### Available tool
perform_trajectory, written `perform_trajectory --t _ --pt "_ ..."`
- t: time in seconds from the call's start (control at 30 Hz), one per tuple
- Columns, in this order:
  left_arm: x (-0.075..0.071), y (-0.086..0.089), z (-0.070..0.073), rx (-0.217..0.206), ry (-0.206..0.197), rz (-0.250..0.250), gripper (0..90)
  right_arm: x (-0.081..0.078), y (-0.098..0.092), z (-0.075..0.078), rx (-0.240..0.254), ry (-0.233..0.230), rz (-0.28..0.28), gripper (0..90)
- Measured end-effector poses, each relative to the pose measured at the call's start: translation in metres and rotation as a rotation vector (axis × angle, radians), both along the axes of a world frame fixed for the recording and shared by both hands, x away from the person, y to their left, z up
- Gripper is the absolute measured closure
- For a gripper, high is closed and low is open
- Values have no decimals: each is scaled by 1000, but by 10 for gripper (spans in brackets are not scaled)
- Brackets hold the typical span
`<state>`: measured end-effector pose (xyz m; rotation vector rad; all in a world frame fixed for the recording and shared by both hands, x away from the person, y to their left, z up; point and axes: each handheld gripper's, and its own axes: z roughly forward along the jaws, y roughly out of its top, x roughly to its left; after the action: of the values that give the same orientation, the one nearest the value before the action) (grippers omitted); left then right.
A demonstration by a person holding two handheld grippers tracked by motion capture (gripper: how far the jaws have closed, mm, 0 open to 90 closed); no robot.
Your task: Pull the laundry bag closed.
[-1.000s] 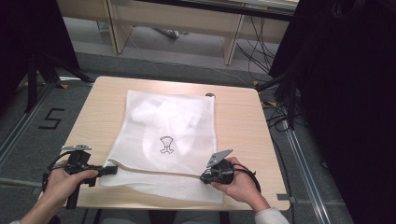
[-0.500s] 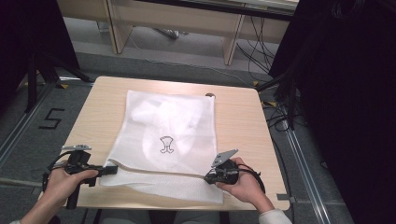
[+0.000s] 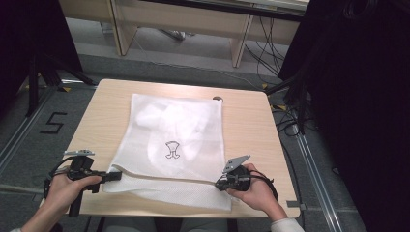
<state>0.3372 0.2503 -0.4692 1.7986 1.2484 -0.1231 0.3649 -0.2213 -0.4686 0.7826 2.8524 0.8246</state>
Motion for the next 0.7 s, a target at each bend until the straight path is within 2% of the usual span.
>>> perform_trajectory --t 0.07,0.17,0.2,0.23,0.3,0.4,0.47,0.6,0.63,0.7 --pt "0 0 0 2 2 -3 862 2 -3 -1 10 -2 29 829" --pt "0 0 0 3 2 -3 862 2 -6 -1 11 0 19 828" --pt "0 1 0 1 3 -6 862 -1 -7 1 -9 31 -24 828" --pt "0 -1 0 -12 -1 18 862 1 -8 0 8 9 -3 828" --pt "0 -2 0 -11 -8 33 862 1 -12 0 0 12 -12 829" --pt "0 -1 0 -15 0 18 862 0 -18 1 2 18 -36 828" --pt "0 1 0 1 4 -8 862 0 -22 0 11 16 -51 828" --pt "0 0 0 -5 3 -2 861 1 -27 1 10 12 -52 828" --pt "0 0 0 -3 2 -4 862 2 -28 0 22 16 -23 828" --pt "0 0 0 -4 3 -4 862 1 -28 0 24 24 -42 828"
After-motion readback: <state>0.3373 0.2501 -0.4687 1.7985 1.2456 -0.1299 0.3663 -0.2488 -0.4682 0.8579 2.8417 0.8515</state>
